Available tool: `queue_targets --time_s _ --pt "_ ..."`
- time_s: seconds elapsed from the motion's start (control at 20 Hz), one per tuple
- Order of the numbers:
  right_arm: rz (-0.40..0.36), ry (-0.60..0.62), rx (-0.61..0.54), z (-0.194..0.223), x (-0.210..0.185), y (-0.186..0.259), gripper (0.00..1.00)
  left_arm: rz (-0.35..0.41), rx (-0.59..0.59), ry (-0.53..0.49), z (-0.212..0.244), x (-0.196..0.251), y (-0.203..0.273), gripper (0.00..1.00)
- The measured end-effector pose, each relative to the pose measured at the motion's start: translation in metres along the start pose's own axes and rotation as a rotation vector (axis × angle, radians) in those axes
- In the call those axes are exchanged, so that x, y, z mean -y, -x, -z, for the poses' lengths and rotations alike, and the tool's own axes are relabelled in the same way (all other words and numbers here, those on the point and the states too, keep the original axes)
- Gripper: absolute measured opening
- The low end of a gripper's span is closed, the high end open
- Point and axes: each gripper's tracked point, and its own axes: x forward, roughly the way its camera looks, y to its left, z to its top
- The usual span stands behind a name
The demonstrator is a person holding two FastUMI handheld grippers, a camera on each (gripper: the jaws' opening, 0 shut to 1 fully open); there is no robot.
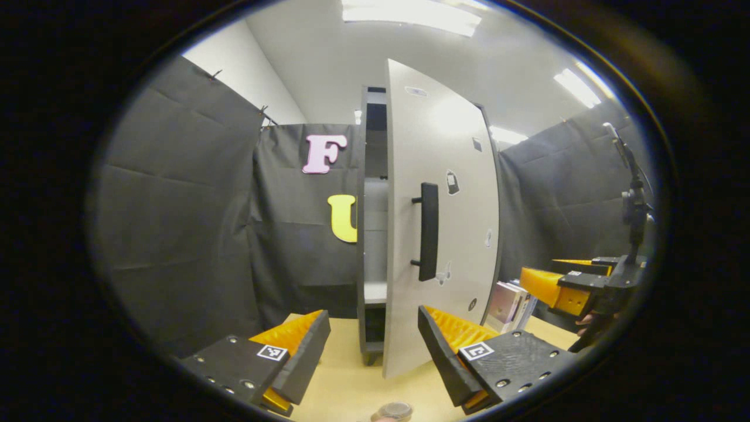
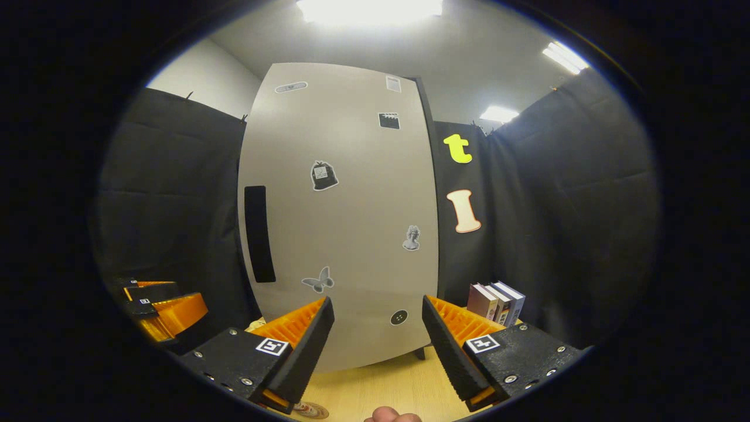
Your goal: Open the cabinet door with the right hand, grasp the bottle in the cabinet with the left hand and place it on the coaster, then close the cabinet door with the right hand.
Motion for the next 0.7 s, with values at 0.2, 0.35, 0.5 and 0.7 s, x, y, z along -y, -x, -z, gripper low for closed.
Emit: queue_targets --time_s 0.2,0.35,0.5,0.7 --pt "-0.006 -0.032 -0.044 0.008 0.0 -0.011 0.94 0.0 0.019 -0.015 -0.012 0.02 -0.014 0.89" --pt "0.008 -0.003 -0.033 0.001 0.005 -0.012 0.94 -0.004 0.031 -0.019 -0.014 0.037 -0.018 0.89" --pt "-0.012 0.04 -0.036 -0.003 0.001 -0.013 0.94 -0.017 0.044 -0.004 -0.014 0.051 -0.021 0.89" --pt "-0.02 0.064 -0.027 -0.009 0.001 -0.011 0.94 -0.026 0.029 0.012 -0.01 0.061 -0.029 0.89"
